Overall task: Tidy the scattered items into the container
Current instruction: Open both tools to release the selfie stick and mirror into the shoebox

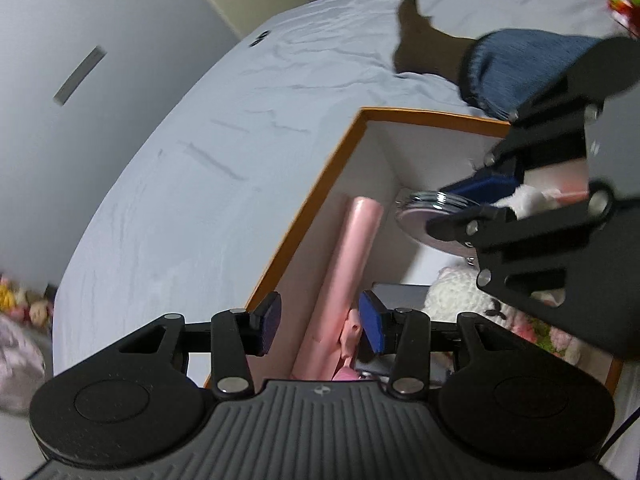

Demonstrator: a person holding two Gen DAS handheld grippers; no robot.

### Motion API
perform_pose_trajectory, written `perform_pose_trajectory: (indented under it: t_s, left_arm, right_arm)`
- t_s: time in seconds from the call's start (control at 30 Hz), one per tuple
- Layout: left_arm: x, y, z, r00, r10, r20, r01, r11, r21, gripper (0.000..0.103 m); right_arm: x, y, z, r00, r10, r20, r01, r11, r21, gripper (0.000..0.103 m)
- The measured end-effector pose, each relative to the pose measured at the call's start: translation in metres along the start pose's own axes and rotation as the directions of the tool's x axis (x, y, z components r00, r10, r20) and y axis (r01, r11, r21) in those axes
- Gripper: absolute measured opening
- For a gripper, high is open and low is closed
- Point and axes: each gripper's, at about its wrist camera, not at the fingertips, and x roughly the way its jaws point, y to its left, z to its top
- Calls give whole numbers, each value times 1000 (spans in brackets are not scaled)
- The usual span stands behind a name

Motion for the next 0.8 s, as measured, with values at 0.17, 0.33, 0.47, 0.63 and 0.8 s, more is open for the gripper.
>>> perform_pose_trajectory:
  t_s: [0.17, 0.33, 0.47, 0.63, 0.8]
  left_arm:
    - [-2, 12, -6, 999, 28, -29, -31, 994, -103, 51]
    - [-11, 12, -12, 998, 63, -13, -64, 987, -148, 51]
    - [-10, 14, -16, 996, 86, -38, -92, 975, -200, 51]
    - [-7, 22, -23, 994, 74, -81, -96, 944, -314, 52]
    - [-9, 25, -31, 995, 54, -83, -82, 919, -387, 58]
  right_arm:
    - [11, 12, -2, 999, -22, -32, 20, 997, -68, 15]
    - [19, 23, -7, 997, -33, -74, 23, 992, -126, 15]
    - [20, 25, -7, 995, -41, -90, 27, 989, -142, 15]
    - [18, 30, -8, 994, -58, -97, 39, 982, -185, 18]
    - [14, 33, -9, 993, -73, -93, 53, 977, -208, 20]
